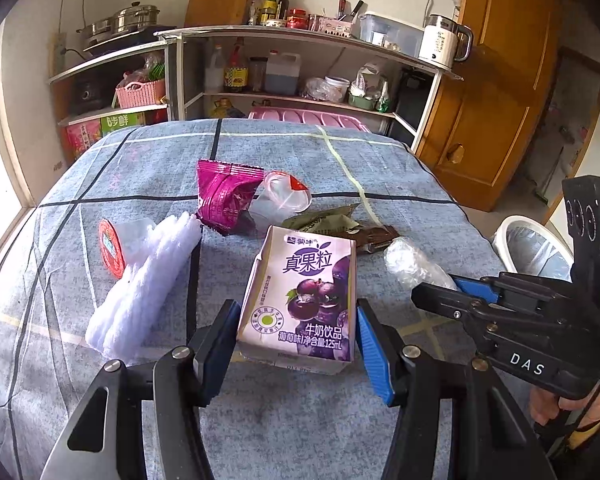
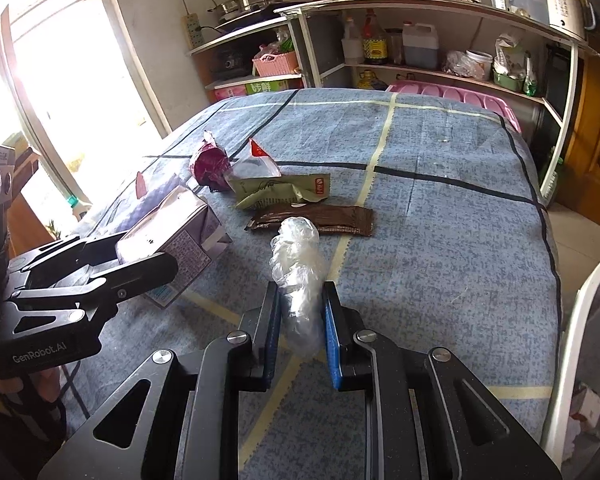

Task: Collect trash
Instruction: 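Grasp the purple milk box with the left gripper while the right holds the plastic bag, then carry the milk box and plastic bag over the white bin with both grippers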

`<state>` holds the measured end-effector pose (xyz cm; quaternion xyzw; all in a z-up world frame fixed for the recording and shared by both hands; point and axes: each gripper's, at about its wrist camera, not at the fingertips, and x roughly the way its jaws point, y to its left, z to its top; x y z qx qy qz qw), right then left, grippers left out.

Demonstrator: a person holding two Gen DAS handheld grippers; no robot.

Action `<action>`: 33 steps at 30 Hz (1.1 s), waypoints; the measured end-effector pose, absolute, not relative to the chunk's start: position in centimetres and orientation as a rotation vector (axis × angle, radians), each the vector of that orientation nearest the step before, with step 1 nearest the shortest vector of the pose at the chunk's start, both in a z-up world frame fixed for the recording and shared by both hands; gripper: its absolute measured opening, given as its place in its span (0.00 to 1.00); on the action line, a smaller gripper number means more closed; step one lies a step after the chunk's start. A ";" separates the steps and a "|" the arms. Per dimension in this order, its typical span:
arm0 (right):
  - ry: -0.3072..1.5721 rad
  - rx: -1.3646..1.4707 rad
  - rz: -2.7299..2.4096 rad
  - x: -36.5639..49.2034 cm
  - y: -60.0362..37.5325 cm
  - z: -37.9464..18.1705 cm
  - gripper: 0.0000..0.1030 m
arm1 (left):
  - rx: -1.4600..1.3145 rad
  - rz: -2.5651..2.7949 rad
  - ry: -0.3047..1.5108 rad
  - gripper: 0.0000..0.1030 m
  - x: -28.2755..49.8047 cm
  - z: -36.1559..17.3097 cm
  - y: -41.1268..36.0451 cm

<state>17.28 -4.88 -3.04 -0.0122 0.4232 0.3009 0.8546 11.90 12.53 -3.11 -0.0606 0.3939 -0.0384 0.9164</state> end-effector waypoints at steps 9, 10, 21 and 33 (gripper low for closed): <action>0.862 0.032 0.589 16.1 -7.6 -1.6 0.20 | -0.094 -0.125 0.784 0.56 10.7 -1.5 9.8; 0.855 0.039 0.582 15.8 -8.1 -1.4 0.20 | -0.091 -0.129 0.782 0.56 10.6 -1.4 9.4; 0.809 0.097 0.476 14.1 -14.7 0.5 0.20 | -0.070 -0.233 0.751 0.56 10.4 0.2 4.1; 0.771 0.145 0.366 12.5 -20.8 1.7 0.20 | -0.026 -0.346 0.743 0.53 11.0 0.5 -2.3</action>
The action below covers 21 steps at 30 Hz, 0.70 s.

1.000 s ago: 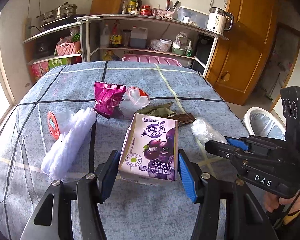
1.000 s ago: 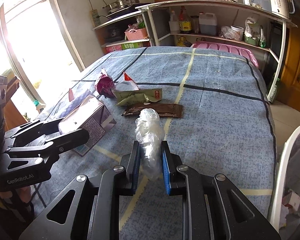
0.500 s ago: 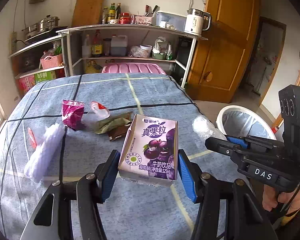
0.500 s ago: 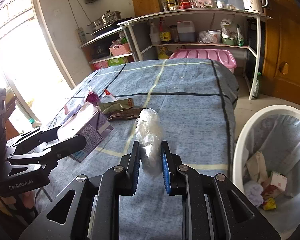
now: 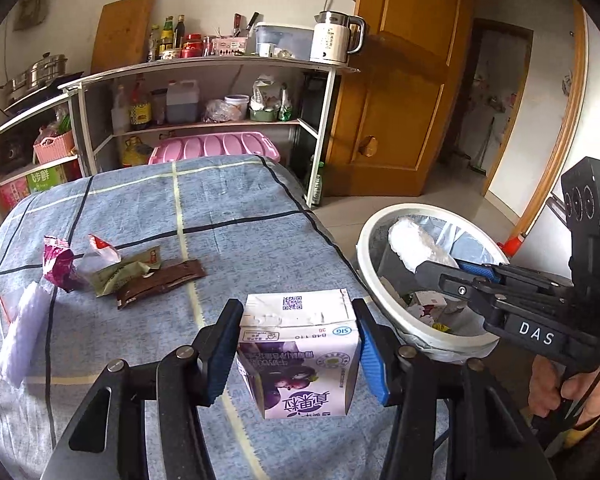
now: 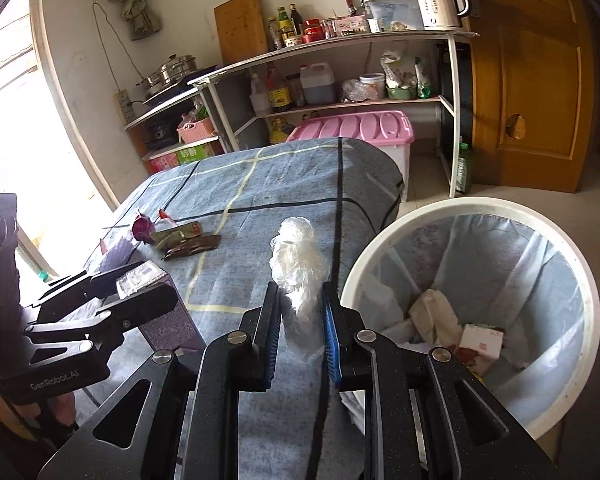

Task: Collect trash
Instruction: 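Carry the milk box and plastic bag over the white bin with both grippers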

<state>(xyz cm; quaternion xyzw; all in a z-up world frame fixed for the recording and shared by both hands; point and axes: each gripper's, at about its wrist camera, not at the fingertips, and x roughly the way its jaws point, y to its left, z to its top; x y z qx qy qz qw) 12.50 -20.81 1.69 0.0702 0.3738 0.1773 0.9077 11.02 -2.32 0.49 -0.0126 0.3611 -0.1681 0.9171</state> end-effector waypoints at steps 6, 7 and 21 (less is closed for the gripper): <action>0.773 0.158 0.348 12.3 -21.9 1.3 0.20 | -0.014 -0.352 0.760 0.53 11.1 0.0 -3.4; 0.772 0.164 0.345 12.3 -22.2 1.3 0.20 | -0.006 -0.357 0.753 0.53 11.1 0.2 -3.6; 0.751 0.179 0.196 11.7 -29.5 2.4 0.20 | 0.012 -0.501 0.711 0.53 13.2 2.3 -11.2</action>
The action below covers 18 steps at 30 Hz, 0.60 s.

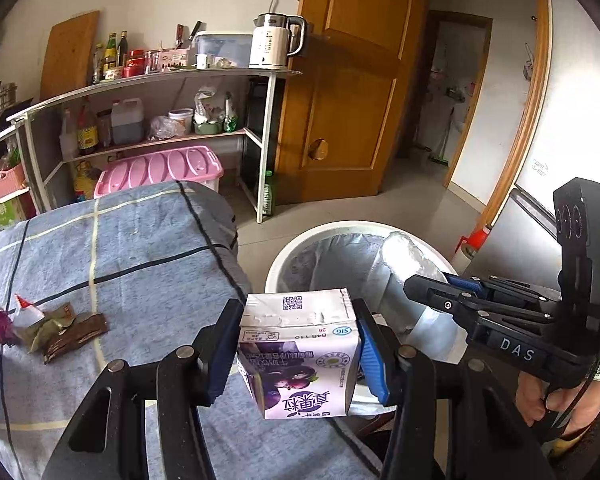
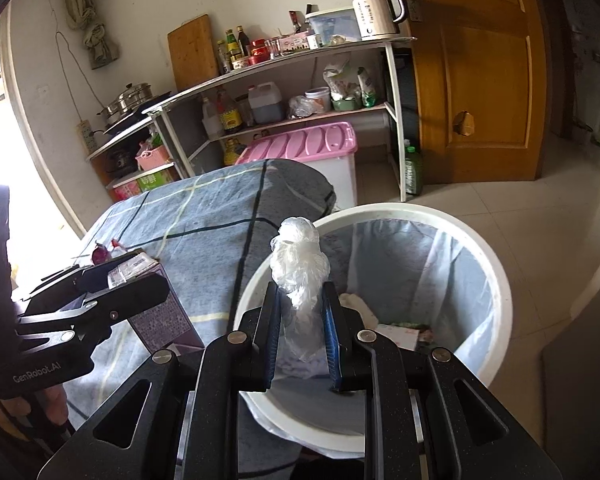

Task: Collect trash
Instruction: 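Carry the milk box and plastic bag over the white bin with both grippers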

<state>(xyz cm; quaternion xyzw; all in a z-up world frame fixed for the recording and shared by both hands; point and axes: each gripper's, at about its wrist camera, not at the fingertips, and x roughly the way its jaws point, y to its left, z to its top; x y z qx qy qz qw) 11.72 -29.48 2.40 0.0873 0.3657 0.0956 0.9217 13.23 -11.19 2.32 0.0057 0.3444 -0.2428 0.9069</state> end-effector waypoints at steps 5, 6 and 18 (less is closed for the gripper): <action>0.785 0.188 0.144 11.8 -31.6 1.4 0.20 | 0.022 -0.559 0.726 0.53 13.9 1.7 -14.5; 0.792 0.188 0.135 11.8 -31.9 1.2 0.20 | 0.027 -0.564 0.723 0.53 13.9 1.5 -15.0; 0.864 0.172 0.060 12.6 -33.9 -0.9 0.21 | 0.014 -0.609 0.789 0.53 15.4 -0.8 -18.1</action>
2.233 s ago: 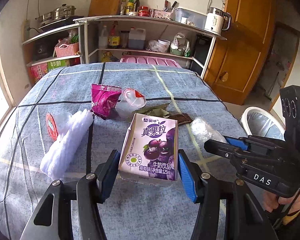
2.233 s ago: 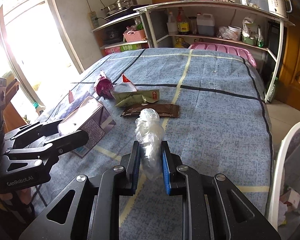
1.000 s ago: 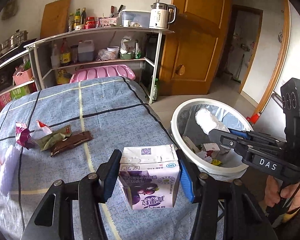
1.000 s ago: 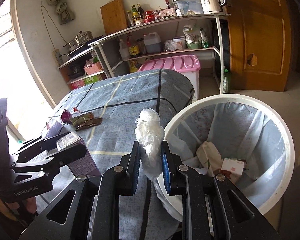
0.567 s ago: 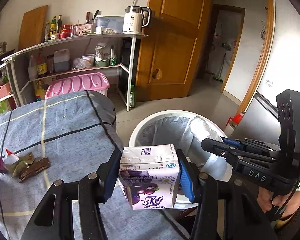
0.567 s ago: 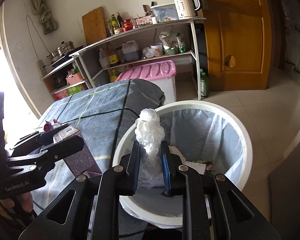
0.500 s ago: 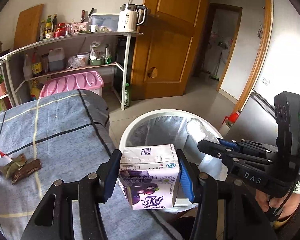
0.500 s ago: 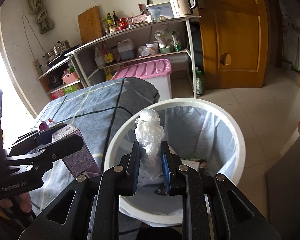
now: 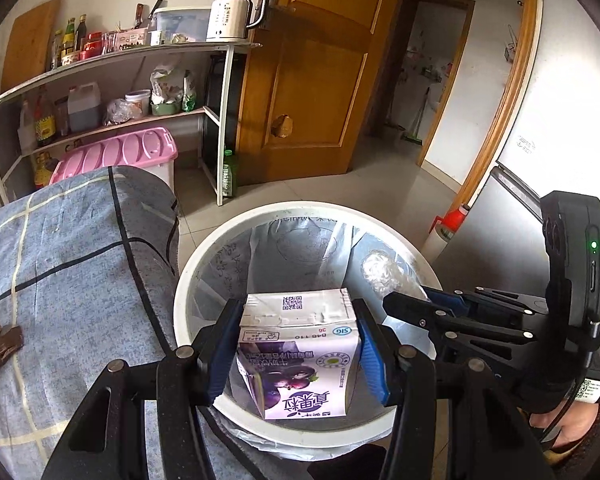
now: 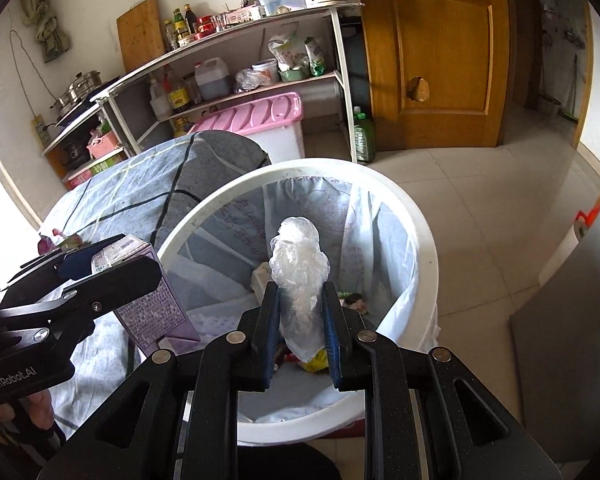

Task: Collect trash
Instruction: 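Carry the milk box and plastic bag over the white bin with both grippers, then open both grippers to drop the milk box and plastic bag into the bin, then move both open grippers back over the table toward the foam net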

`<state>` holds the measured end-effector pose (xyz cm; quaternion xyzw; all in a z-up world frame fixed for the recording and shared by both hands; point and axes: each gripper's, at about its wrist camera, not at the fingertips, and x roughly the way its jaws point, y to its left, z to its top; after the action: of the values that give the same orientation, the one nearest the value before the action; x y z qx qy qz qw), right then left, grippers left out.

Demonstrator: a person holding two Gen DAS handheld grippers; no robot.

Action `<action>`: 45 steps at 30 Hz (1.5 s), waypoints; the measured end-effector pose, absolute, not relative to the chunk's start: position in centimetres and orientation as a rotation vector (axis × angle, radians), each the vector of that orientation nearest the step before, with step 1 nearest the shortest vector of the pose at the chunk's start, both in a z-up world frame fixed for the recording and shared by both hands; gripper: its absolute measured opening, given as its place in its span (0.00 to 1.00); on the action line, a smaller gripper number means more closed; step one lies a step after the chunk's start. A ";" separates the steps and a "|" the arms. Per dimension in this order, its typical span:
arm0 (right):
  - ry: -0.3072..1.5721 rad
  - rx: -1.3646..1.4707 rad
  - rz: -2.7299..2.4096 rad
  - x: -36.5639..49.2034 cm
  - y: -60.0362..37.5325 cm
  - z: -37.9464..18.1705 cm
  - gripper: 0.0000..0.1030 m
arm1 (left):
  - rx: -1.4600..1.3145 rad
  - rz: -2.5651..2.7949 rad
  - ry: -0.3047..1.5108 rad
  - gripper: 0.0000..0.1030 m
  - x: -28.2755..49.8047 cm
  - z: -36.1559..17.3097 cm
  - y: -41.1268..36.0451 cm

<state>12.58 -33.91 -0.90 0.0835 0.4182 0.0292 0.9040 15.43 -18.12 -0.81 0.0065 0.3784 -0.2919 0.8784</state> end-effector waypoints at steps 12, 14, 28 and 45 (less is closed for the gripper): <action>0.862 0.179 0.065 12.5 -33.7 -0.9 0.49 | -0.015 -0.589 0.809 0.53 16.0 -1.2 -17.4; 0.862 0.186 0.067 12.4 -33.7 -0.8 0.49 | -0.016 -0.587 0.803 0.53 15.7 -0.8 -17.1; 0.813 0.201 0.169 12.1 -29.2 0.4 0.49 | -0.054 -0.465 0.762 0.54 13.7 0.8 -10.3; 0.792 0.130 0.391 13.9 -18.4 1.2 0.49 | -0.108 -0.200 0.703 0.54 10.6 1.6 3.2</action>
<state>13.85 -18.37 1.16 0.0629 0.3829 0.1892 0.9020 10.64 3.21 1.62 -0.0528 0.3437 -0.0978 0.9325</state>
